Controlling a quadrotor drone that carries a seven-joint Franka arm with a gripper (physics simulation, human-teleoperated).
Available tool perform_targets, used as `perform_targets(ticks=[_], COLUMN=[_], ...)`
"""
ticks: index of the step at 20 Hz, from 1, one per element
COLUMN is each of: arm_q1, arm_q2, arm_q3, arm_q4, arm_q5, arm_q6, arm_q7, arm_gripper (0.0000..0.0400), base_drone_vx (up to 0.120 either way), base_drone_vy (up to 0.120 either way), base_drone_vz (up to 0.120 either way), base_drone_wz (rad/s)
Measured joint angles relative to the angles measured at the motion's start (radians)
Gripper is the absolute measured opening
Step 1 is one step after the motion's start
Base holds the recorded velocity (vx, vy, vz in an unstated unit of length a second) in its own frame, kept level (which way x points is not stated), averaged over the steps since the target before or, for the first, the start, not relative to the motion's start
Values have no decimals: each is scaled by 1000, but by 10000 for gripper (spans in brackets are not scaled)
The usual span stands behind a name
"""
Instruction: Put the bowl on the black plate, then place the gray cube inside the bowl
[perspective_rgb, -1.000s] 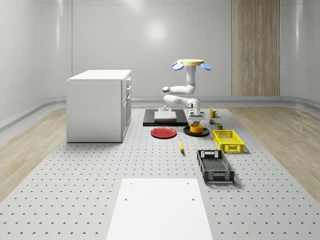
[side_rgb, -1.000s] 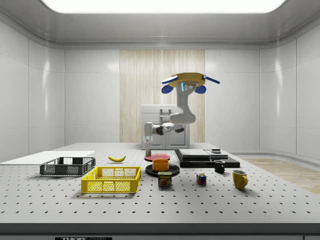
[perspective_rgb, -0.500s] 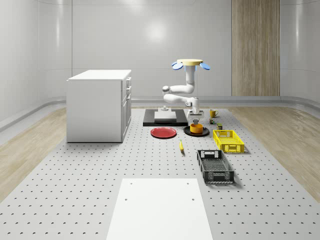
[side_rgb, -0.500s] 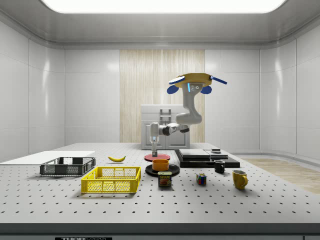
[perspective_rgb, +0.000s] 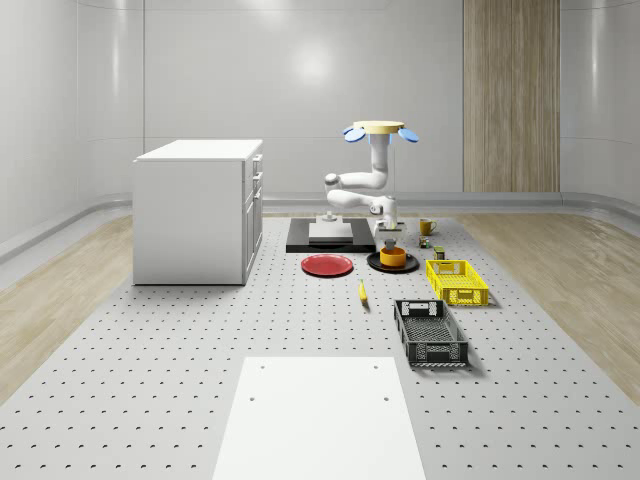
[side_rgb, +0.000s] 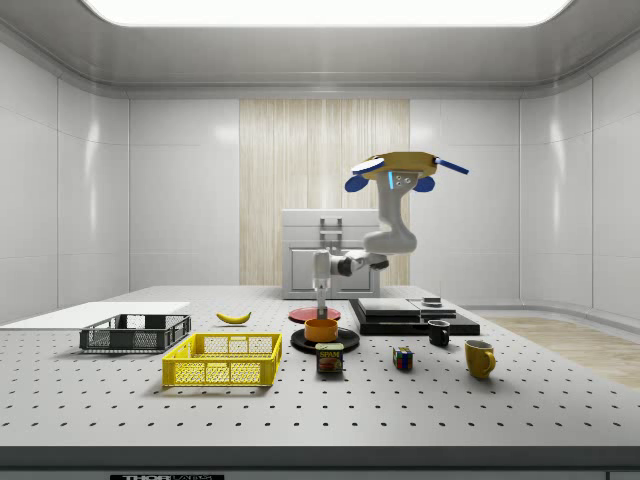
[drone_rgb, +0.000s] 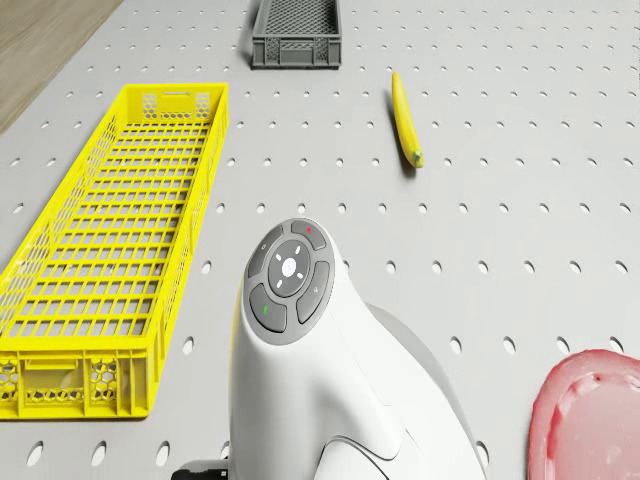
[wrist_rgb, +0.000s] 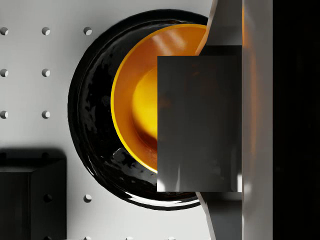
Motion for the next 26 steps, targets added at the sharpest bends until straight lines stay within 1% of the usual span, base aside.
perform_targets(ticks=[6, 12, 26], arm_q1=[-10, -52, -89], arm_q2=[3, 22, 59], arm_q3=[-40, -66, -181], arm_q4=[17, 31, 99], arm_q5=[-37, -68, -182], arm_q6=[19, 17, 61], arm_q7=[2, 35, 40], arm_gripper=[250, 250, 250], base_drone_vx=[0, 0, 0], base_drone_vy=[0, 0, 0], base_drone_vz=[0, 0, 0], base_drone_wz=[0, 0, 0])
